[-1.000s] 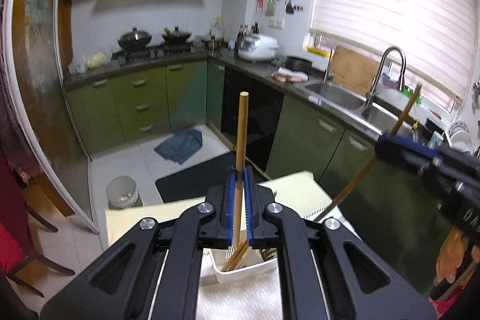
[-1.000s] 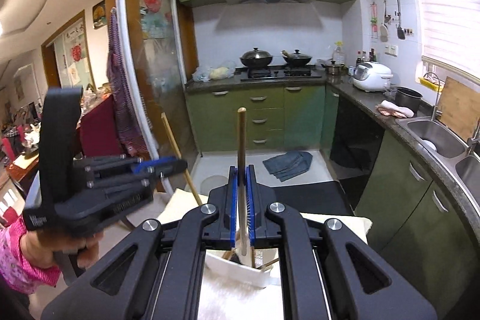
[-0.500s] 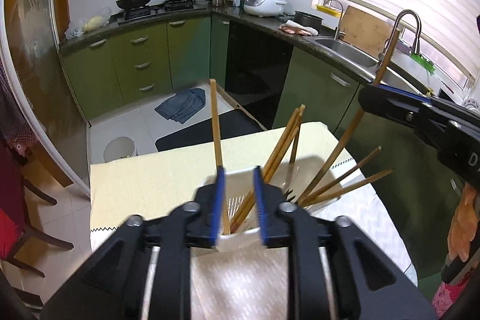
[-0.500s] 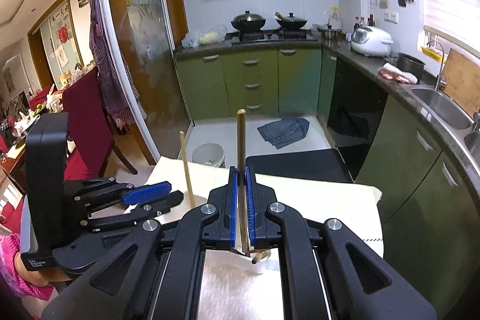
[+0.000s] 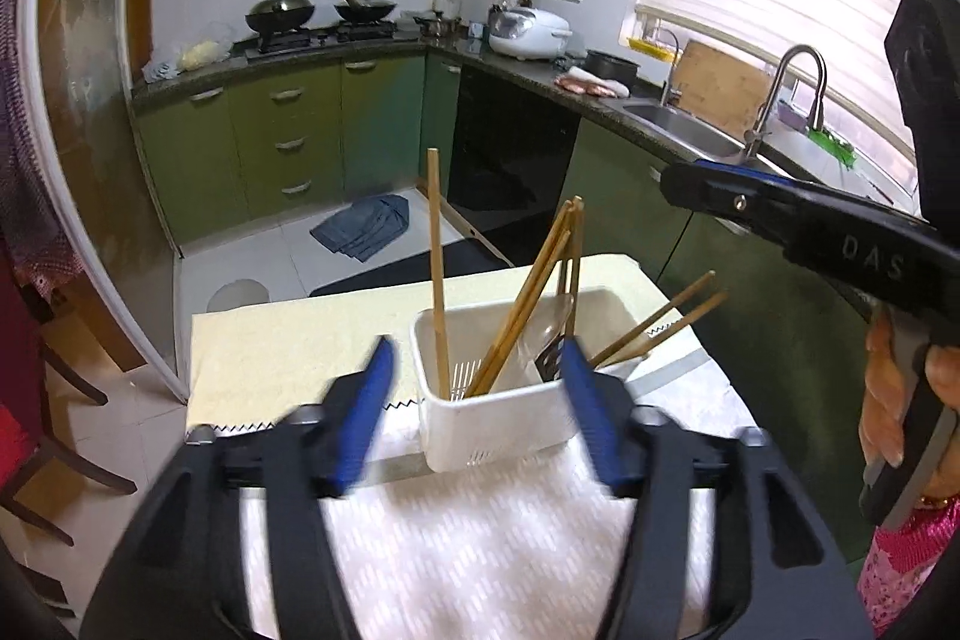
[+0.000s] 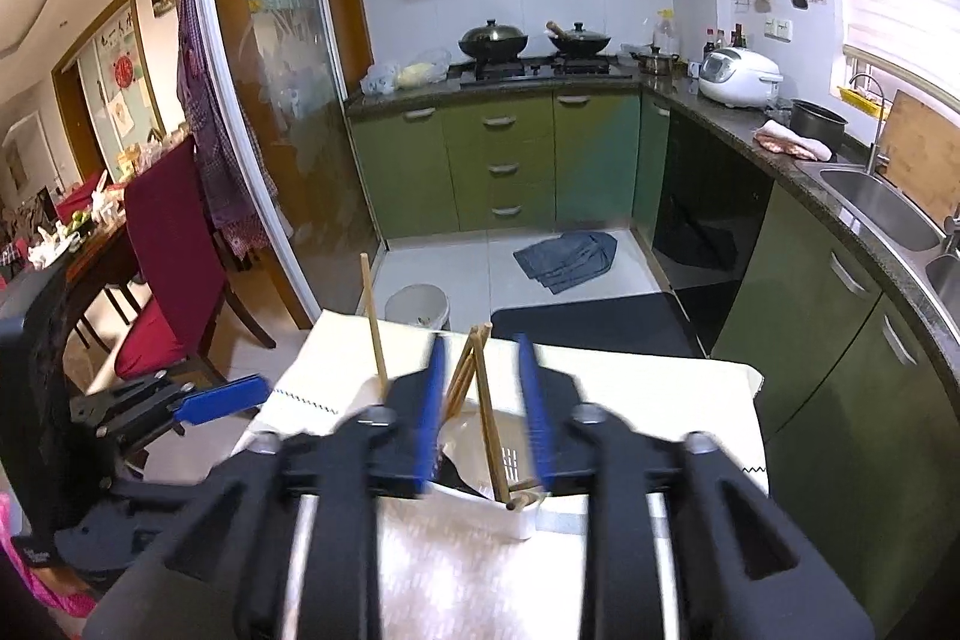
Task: Organize utensils
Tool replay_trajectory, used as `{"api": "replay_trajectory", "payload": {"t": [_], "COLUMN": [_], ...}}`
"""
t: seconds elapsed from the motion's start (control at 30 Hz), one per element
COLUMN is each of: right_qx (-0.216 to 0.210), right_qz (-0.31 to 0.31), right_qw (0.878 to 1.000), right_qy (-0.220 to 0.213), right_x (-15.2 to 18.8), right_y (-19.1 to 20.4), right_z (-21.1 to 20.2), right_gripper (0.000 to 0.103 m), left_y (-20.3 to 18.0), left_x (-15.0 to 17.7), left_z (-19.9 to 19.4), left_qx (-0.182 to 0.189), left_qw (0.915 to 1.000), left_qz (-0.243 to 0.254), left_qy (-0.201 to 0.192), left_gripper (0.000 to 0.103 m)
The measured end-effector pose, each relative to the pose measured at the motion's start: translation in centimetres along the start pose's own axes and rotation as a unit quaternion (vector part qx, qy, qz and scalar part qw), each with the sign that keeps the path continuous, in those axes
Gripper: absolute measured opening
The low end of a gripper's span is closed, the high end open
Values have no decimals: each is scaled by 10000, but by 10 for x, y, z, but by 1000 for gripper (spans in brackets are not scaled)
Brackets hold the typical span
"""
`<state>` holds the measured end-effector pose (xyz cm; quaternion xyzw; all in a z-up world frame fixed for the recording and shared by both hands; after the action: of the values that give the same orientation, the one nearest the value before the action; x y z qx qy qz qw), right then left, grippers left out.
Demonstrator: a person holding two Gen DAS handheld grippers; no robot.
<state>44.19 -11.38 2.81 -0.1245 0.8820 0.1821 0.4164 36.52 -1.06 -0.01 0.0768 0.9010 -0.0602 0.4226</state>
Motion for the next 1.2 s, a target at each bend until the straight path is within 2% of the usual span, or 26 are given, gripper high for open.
{"api": "replay_trajectory", "payload": {"t": [0.07, 0.13, 0.2, 0.3, 0.47, 0.57, 0.7, 0.9, 1.0, 1.2], "right_qx": [-69, -214, -284, -406, -281, -139, 30, -107, -197, -89], "right_qz": [9, 57, 75, 102, -14, -16, -131, -365, -370, -334], "right_qw": [9999, 9994, 9983, 9970, 9972, 9961, 9933, 9925, 9921, 9922], "right_qy": [-78, -276, -499, -657, -687, -871, -1150, -1164, -1186, -1197], "right_x": [2, 10, 25, 63, 146, 197, 239, 276, 282, 286], "right_y": [2, 2, 1, -6, -19, -25, -24, -4, 2, 4], "right_z": [-15, -39, -65, -103, -147, -176, -209, -250, -261, -269], "right_gripper": [32, 56, 70, 99, 99, 99, 99, 99, 99, 99], "left_y": [-4, -10, -20, -24, -29, -28, -32, -54, -64, -67], "left_x": [7, 15, 32, 57, 114, 146, 173, 187, 189, 187], "left_z": [-17, -32, -54, -78, -113, -130, -151, -178, -190, -206], "left_qx": [-12, -115, -203, -225, -434, -503, -453, -388, -318, -439], "left_qw": [9998, 9989, 9968, 9954, 9948, 9945, 9948, 9946, 9938, 9900], "left_qz": [5, 101, 248, 216, 46, -104, -300, -112, -9, 31], "left_qy": [-223, -434, -726, -910, -921, -908, -860, -960, -1066, -1341], "left_gripper": [80, 86, 92, 96, 97, 97, 97, 97, 97, 97]}}
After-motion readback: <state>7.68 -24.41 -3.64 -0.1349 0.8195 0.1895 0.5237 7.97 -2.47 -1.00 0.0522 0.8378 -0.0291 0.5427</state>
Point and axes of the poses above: each gripper's, at about its wrist camera, not at the fingertips, and z roughly the way its jaws point, y to its left, x to its underside, the point moved 4 cm from there along z, roughly the way its jaws point, and after that the axes turned 6 degrees about z, right-handed, at the moved point
